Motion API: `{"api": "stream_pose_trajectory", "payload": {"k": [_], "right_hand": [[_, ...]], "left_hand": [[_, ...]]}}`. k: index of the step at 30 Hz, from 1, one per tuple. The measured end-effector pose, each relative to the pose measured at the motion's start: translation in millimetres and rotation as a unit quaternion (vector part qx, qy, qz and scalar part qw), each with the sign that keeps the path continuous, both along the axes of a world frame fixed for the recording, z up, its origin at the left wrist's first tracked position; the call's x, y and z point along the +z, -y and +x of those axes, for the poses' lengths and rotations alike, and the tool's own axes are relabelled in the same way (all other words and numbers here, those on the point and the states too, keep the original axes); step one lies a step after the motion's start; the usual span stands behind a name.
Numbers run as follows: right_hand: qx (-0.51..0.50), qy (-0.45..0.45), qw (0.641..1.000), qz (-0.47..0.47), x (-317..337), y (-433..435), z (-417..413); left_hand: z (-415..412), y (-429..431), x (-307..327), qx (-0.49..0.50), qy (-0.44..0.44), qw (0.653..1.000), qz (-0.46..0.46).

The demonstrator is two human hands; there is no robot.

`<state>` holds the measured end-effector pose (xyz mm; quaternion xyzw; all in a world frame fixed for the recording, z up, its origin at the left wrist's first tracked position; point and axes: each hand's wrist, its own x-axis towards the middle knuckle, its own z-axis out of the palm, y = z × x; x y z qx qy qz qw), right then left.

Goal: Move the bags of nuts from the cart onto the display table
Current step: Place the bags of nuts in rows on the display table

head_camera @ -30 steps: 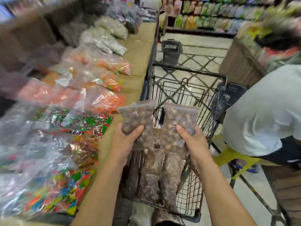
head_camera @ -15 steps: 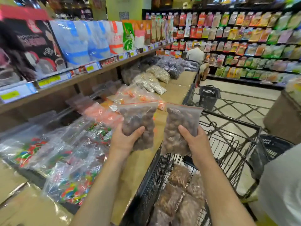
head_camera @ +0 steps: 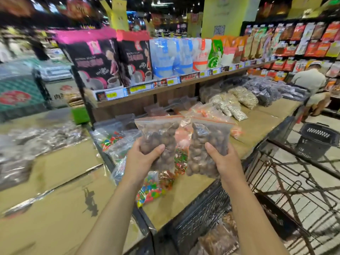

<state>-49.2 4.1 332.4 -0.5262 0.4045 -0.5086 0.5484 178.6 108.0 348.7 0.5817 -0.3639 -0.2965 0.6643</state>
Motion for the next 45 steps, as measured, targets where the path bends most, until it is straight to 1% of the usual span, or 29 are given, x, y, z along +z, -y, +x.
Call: {"api": "stream_pose_trajectory", "payload": {"k": [4, 12, 16, 22, 28, 33, 36, 42, 45], "right_hand": [[0.064, -0.014, 0.998, -0.009, 10, -23, 42], [0.142, -0.013, 0.989, -0.042, 27, -86, 148], [0.175, -0.024, 0.983, -0.040, 25, -132, 203], [0.229, -0.038, 0.972, -0.041, 21, -205, 274], [0.264, -0.034, 0.963, -0.038, 18, -264, 331], [0.277, -0.036, 0.959, -0.041, 15, -286, 366], [0.283, -0.045, 0.957, -0.042, 13, -289, 384], [0.307, -0.044, 0.950, -0.024, 2, -275, 425], [0.324, -0.038, 0.945, -0.013, -7, -260, 451]], "left_hand": [[31, -41, 6, 0.055, 0.003, 0.998, -0.012], [111, -145, 9, 0.155, 0.002, 0.987, -0.029], [154, -207, 6, 0.189, -0.016, 0.981, -0.027], [210, -300, -4, 0.236, -0.007, 0.972, -0.017], [256, -367, -17, 0.283, -0.011, 0.959, -0.004], [283, -396, -26, 0.299, -0.041, 0.953, -0.014], [297, -403, -29, 0.307, -0.045, 0.951, -0.008], [327, -395, -36, 0.323, -0.056, 0.945, -0.006], [343, -385, -42, 0.341, -0.054, 0.938, 0.009]]}}
